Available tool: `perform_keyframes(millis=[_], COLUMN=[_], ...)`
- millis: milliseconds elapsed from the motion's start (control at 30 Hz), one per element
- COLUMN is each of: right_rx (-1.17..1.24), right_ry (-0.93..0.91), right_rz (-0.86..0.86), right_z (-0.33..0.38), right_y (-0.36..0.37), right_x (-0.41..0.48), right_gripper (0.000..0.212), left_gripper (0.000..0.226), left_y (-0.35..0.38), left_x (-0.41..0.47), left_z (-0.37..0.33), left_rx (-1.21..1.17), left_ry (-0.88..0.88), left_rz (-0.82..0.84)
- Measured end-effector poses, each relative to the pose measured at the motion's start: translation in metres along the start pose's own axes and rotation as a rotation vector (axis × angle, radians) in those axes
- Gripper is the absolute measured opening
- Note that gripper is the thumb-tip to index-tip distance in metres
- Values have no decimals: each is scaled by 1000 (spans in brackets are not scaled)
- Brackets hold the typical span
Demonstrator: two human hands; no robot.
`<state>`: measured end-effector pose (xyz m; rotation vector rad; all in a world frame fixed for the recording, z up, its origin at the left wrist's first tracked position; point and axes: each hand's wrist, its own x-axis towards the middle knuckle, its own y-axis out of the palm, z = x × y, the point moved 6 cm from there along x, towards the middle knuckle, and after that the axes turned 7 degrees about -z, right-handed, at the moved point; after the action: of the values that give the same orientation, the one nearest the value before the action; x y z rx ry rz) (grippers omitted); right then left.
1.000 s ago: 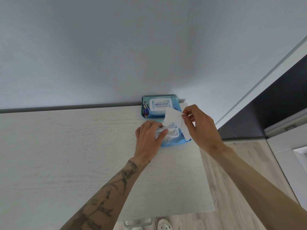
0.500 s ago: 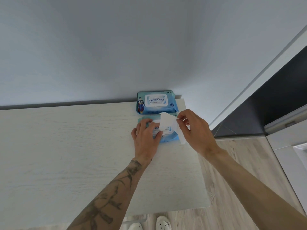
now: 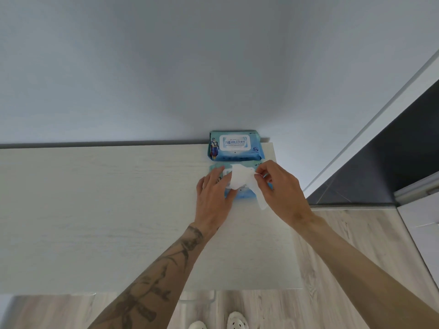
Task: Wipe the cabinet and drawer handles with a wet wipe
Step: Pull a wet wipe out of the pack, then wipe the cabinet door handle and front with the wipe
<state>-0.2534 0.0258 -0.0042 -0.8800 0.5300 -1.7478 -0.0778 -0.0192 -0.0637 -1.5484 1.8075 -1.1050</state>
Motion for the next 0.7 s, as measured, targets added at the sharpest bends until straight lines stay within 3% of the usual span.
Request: perform_keyframes(millis=[300,700], right_rx=[-19,-47], right_ry=[-75,46], right_rz=[-14,-165], right_z=[70,166], right_y=[3,18], right_x=[-40,-198], right_gripper=[12,9], left_gripper=[58,59], left_y=[-76,-166], left_x=[-62,-208], left_z=[22,91], left_rx=[178,233], left_ry=[152,255], left_rz=[26,43])
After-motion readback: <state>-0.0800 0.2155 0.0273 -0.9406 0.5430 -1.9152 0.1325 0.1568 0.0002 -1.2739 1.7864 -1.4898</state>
